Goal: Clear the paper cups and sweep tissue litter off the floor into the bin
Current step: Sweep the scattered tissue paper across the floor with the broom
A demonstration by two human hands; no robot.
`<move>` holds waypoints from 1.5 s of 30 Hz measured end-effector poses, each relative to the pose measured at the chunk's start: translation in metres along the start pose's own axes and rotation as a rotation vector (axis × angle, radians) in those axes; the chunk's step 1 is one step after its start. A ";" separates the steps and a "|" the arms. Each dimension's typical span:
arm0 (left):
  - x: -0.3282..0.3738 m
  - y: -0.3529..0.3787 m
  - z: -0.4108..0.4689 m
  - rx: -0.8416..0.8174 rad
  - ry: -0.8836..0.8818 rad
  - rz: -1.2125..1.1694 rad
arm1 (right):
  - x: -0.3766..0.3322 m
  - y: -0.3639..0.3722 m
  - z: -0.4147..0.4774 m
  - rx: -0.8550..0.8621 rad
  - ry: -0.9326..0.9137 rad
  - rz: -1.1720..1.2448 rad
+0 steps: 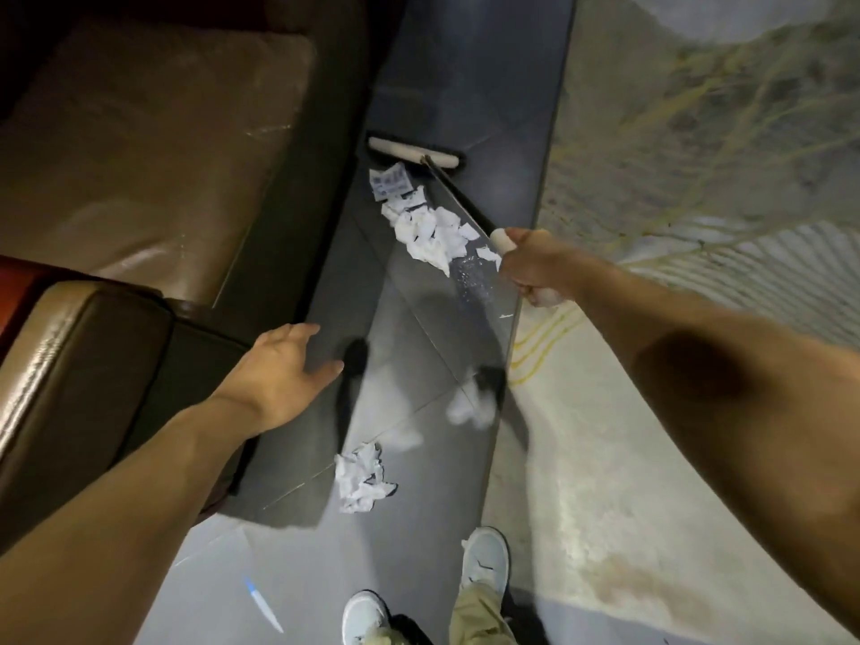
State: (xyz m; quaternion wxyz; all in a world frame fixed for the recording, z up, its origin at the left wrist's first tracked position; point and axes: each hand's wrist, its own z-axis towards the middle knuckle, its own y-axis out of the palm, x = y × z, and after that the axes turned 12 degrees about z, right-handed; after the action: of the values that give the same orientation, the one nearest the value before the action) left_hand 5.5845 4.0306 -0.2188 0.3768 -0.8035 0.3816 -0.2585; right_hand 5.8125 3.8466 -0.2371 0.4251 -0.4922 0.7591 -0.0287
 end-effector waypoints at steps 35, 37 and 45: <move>-0.093 0.129 -0.220 0.032 0.126 0.096 | 0.131 0.169 -0.294 0.144 0.112 0.135; -0.092 0.126 -0.219 0.030 0.118 0.082 | 0.115 0.161 -0.268 0.138 0.090 0.092; -0.095 0.109 -0.197 0.010 -0.013 0.026 | 0.065 0.141 -0.178 0.009 -0.032 -0.347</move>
State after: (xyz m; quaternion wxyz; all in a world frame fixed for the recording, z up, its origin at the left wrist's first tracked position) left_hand 5.3456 3.9803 -0.2036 0.3865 -0.7982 0.3884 -0.2502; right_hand 5.5807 3.8022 -0.2283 0.4279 -0.6142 0.6559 -0.0971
